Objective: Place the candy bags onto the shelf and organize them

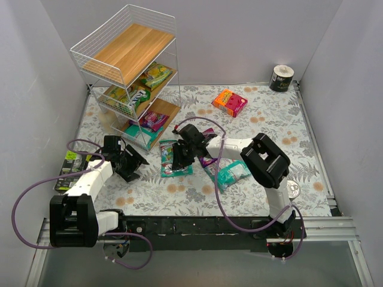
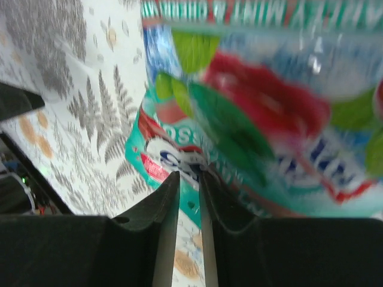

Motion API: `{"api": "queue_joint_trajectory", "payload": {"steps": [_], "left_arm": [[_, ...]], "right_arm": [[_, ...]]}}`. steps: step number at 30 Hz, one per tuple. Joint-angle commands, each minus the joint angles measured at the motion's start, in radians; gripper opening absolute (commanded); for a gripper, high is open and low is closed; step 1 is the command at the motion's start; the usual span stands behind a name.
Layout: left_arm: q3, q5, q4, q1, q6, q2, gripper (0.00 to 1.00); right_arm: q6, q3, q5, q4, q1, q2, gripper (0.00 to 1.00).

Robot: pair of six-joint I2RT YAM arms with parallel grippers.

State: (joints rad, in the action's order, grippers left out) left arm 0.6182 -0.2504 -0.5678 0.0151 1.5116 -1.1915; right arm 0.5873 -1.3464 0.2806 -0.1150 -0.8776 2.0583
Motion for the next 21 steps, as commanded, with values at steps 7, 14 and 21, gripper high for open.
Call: {"api": "queue_joint_trajectory", "payload": {"steps": [7, 14, 21], "left_arm": [[-0.009, -0.004, 0.016, 0.000, -0.007, 0.029, 0.67], [-0.012, -0.007, 0.014, 0.000, -0.007, 0.030, 0.67], [0.017, 0.005, -0.026, 0.000, -0.028, 0.049, 0.67]], "right_arm": [[-0.221, 0.210, -0.086, -0.212, 0.015, -0.187, 0.33], [-0.133, 0.178, -0.159, -0.253, 0.051, -0.244, 0.44], [0.281, 0.266, -0.040, -0.158, 0.069, -0.346, 0.76]]}}
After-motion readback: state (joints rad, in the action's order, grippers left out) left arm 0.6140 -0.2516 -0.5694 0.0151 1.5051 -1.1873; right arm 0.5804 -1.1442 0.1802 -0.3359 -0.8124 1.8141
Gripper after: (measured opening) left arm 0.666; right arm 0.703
